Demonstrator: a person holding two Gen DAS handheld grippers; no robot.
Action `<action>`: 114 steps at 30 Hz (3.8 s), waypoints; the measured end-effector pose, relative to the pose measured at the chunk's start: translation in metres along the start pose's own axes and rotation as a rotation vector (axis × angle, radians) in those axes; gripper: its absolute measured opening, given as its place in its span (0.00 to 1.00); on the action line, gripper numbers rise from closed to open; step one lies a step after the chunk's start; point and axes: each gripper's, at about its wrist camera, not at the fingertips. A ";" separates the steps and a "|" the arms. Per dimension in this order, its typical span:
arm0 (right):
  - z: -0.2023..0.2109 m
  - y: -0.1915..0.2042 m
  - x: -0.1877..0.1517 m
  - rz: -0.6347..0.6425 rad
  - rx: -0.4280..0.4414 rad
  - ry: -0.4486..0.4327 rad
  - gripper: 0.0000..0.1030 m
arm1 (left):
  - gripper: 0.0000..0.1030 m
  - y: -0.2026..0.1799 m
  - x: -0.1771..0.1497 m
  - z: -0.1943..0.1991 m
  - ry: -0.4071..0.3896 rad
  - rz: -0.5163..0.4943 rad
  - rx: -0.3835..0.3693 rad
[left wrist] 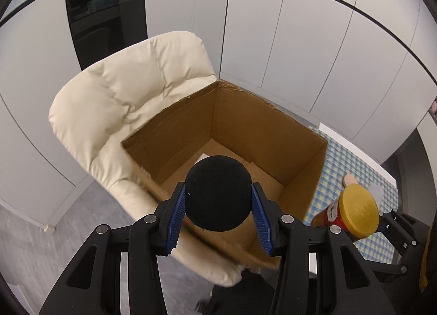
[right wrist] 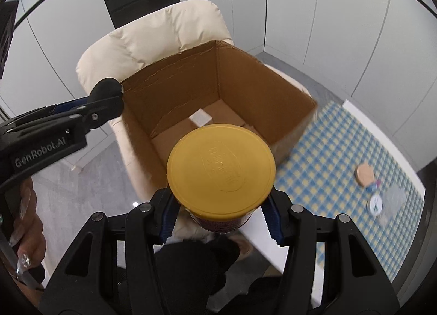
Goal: Organize objects
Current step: 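Carry the jar with the right tool while the left tool carries the tin over the box, then open the right tool dropping the jar while the left tool drops the tin into the box, then withdraw both open tools from the box back toward the table, then move both open tools over the checked cloth toward the compact and clear box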
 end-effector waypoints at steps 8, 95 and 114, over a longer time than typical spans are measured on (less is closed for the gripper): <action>-0.052 -0.014 0.032 0.025 0.004 0.024 0.55 | 0.45 -0.003 0.014 -0.052 0.044 -0.004 0.038; 0.025 0.000 -0.004 -0.050 -0.023 -0.072 1.00 | 0.94 0.015 -0.028 0.018 0.044 -0.020 0.088; 0.087 0.023 -0.057 -0.076 -0.016 -0.096 1.00 | 0.94 0.018 -0.077 0.077 0.045 -0.071 0.064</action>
Point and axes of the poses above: each gripper's, at about its wrist camera, not at the fingertips, and z roughly against the way its jaws point, y to its left, x to its top, and after that the axes turned 11 degrees about x, right-handed
